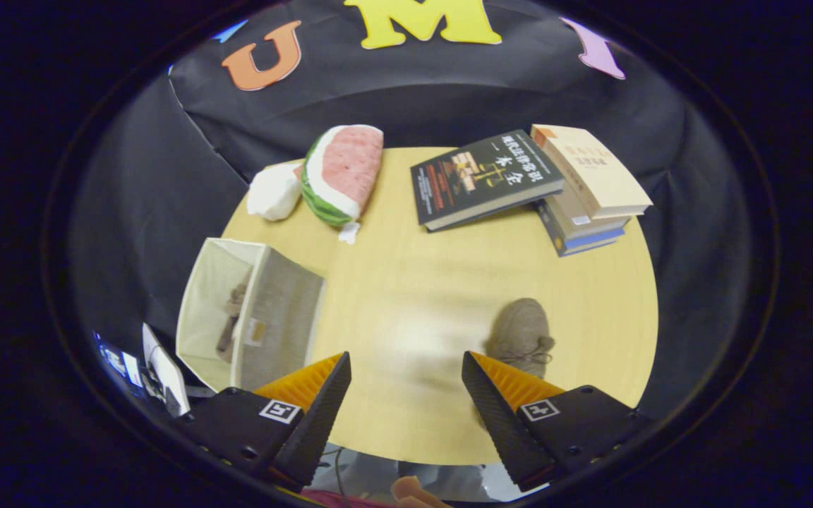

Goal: Open the storage box then place both shoes into the box .Put the left shoe in first, then the right shoe, with the right side of both shoes facing outward in a uniform manner.

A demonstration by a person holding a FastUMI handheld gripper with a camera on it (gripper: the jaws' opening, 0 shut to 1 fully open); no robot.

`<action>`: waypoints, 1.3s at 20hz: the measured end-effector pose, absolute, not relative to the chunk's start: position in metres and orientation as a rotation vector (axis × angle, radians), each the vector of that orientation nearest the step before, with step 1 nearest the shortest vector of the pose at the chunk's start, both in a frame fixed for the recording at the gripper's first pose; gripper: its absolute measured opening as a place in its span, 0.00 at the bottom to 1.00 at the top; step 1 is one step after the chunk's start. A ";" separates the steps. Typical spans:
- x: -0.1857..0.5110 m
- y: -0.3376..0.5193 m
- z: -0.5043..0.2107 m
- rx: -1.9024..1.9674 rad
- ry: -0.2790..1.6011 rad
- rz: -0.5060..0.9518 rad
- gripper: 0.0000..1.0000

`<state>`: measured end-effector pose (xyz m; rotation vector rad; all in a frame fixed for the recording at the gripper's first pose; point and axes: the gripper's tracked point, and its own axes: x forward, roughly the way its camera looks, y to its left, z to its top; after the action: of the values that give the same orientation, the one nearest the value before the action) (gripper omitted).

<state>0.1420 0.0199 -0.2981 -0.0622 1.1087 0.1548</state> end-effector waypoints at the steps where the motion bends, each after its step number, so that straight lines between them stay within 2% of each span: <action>1: 0.143 -0.001 -0.308 -0.077 1.123 0.135 0.97; 5: 0.134 -0.073 -0.353 -0.107 1.201 0.064 0.97; 10: 0.128 -0.125 -0.396 -0.175 1.271 0.009 0.96; 14: 0.138 -0.152 -0.419 -0.203 1.271 -0.066 0.97; 18: 0.138 -0.156 -0.436 -0.149 1.289 -0.074 0.97; 20: 0.140 -0.147 -0.441 -0.096 1.289 -0.045 0.92; 25: 0.138 -0.122 -0.447 -0.005 1.294 0.054 0.25; 26: 0.138 -0.122 -0.449 0.006 1.287 0.053 0.16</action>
<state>0.1384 -0.1220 -0.4489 0.0056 1.2869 0.0529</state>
